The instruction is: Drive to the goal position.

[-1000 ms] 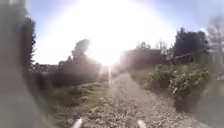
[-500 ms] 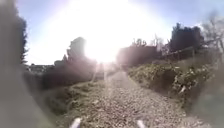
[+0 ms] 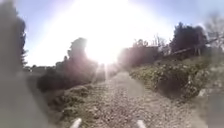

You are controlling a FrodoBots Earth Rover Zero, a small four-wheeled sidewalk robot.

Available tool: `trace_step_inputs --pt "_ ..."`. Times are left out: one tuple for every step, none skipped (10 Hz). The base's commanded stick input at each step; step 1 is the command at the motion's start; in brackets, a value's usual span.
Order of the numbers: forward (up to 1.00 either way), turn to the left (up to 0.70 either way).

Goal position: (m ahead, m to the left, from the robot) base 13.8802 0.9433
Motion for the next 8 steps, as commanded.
trace_step_inputs --pt "0.50 -0.11" --pt "0.50 -0.19" --pt "0.50 -0.27" --pt "0.50 -0.34" --pt "0.50 -0.10" --pt "0.50 0.00" --pt "0.50 0.00" --pt "0.50 0.00"
